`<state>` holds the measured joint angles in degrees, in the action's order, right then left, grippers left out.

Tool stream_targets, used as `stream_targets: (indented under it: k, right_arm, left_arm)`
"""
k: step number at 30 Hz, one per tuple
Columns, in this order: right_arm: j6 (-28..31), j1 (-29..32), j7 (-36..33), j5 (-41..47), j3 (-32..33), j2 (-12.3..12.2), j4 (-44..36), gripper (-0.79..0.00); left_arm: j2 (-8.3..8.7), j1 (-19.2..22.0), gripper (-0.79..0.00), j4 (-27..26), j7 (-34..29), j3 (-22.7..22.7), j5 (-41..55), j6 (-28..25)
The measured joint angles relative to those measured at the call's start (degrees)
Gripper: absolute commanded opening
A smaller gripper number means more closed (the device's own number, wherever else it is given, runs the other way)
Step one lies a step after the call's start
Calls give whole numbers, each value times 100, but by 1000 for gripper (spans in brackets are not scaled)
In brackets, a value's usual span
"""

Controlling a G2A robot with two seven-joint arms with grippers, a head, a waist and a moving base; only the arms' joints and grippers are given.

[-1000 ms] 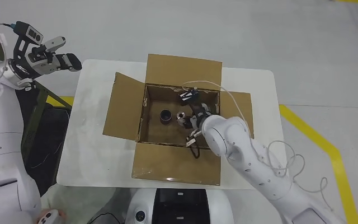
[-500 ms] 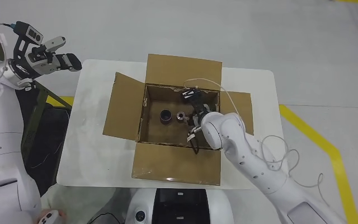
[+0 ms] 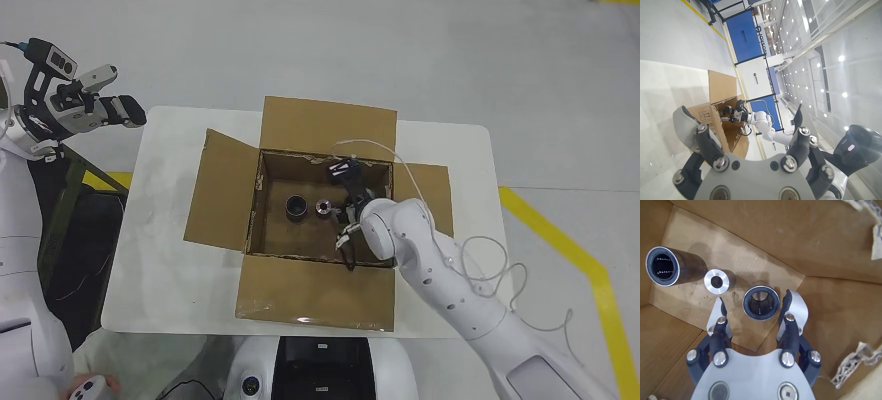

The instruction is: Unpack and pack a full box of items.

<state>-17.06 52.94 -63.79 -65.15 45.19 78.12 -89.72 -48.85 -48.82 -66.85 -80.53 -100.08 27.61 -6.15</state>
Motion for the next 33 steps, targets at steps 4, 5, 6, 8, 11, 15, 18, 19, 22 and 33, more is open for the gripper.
stream_targets:
  k: [4,5,6,8,11,15,18,19,22,33]
  right_arm:
    - [44,-16,60,69,24,38,145,-268]
    - [46,-23,61,71,23,47,176,-274]
    - [46,-30,59,71,20,56,204,-283]
    - [42,-46,52,70,11,76,253,-302]
    - [37,-72,37,56,-7,106,331,-323]
    - [44,-121,40,57,-31,151,446,-314]
    - [47,-147,58,91,-20,181,541,-308]
    - [47,-152,65,102,-12,191,582,-314]
    - [55,-161,79,119,5,214,652,-354]
    - [24,-132,-141,-160,22,254,609,-785]
  left_arm:
    - [0,0,0,0,0,0,0,0]
    - [0,0,0,0,0,0,0,0]
    - [0,0,0,0,0,0,0,0]
    - [0,0,0,0,0,0,0,0]
    - [0,0,0,0,0,0,0,0]
    - [0,0,0,0,0,0,0,0]
    - [0,0,0,0,0,0,0,0]
    - [0,0,0,0,0,0,0,0]
    - [0,0,0,0,0,0,0,0]
    - [0,0,0,0,0,0,0,0]
